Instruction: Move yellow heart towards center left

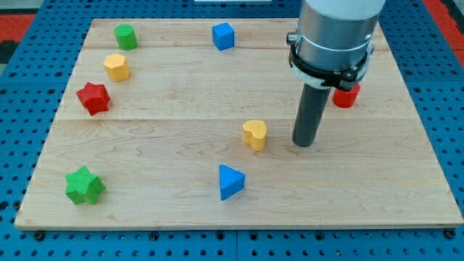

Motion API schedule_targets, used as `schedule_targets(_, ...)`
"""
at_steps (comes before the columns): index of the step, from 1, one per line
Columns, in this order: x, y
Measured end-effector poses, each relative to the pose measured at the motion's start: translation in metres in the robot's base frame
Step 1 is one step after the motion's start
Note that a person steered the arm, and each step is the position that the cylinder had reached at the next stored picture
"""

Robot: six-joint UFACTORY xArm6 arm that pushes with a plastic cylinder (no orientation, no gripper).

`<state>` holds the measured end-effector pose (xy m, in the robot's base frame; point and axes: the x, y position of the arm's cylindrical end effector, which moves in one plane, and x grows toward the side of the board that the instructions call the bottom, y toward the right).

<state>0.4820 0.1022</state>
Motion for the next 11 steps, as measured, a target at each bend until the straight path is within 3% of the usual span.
schedule_targets(2,-0.014,-0.106)
schedule_targets(4,0.007,-0.058)
schedule_targets(7,0.000,-0.203)
schedule_targets(9,0.011,-0.188)
schedule_targets(11,0.007,-0.255)
